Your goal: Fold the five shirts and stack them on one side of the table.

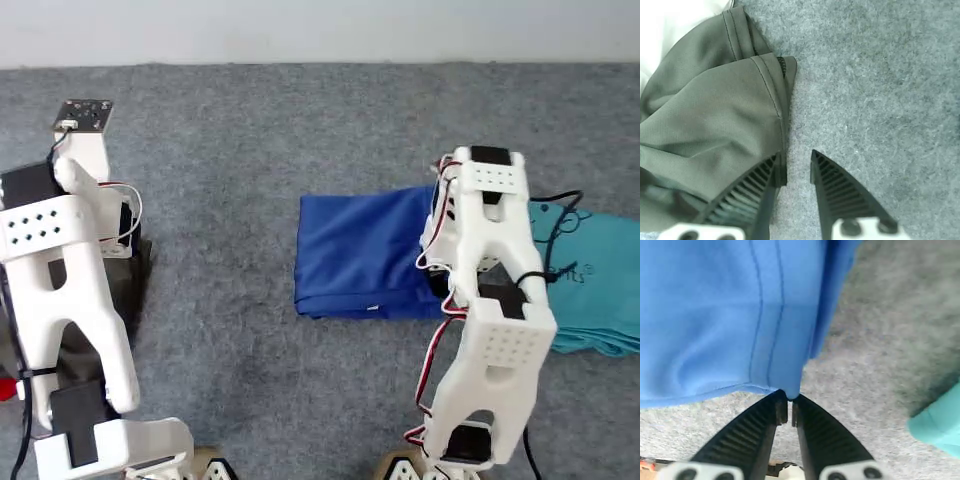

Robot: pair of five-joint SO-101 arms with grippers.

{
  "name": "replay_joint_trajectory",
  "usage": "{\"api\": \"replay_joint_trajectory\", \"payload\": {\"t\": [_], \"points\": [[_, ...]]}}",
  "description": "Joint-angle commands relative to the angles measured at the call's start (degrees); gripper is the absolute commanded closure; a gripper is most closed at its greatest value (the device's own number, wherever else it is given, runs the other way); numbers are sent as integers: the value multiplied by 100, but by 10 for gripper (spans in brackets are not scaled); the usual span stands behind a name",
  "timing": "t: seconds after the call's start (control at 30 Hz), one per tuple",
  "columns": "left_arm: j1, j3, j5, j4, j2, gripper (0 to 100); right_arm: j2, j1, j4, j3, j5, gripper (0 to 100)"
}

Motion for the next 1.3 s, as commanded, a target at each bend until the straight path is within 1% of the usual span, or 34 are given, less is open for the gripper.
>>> {"api": "replay_joint_trajectory", "payload": {"t": [0.0,0.13,0.27,0.37,0.47,0.57,0.63,0.73,0.83,0.9,0.93,1.0,1.27], "points": [[0,-31,-44,88,-237,909,-514,189,251,105,229,990],[0,-31,-44,88,-237,909,-418,207,233,519,404,990],[9,-31,-44,79,-237,909,-382,189,251,510,413,975],[9,-31,-44,79,-237,909,-699,189,268,580,413,910],[9,-31,-44,79,-237,909,-1226,171,268,712,413,819],[9,-31,-44,79,-237,909,-1842,13,224,659,387,753],[9,-31,-44,79,-237,909,-2149,-259,84,457,378,761],[9,-31,-44,79,-237,909,-2334,-664,-462,158,378,807],[9,-31,-44,79,-237,909,-2220,-892,-1305,114,387,897],[9,-31,-44,79,-237,909,-1982,-892,-1833,88,413,976],[9,-31,-44,79,-237,909,-1833,-875,-2062,88,413,996],[9,-31,-44,79,-237,909,-1543,-760,-2422,79,413,970],[9,-22,-44,79,-237,909,-330,-268,-3908,70,422,967]]}}
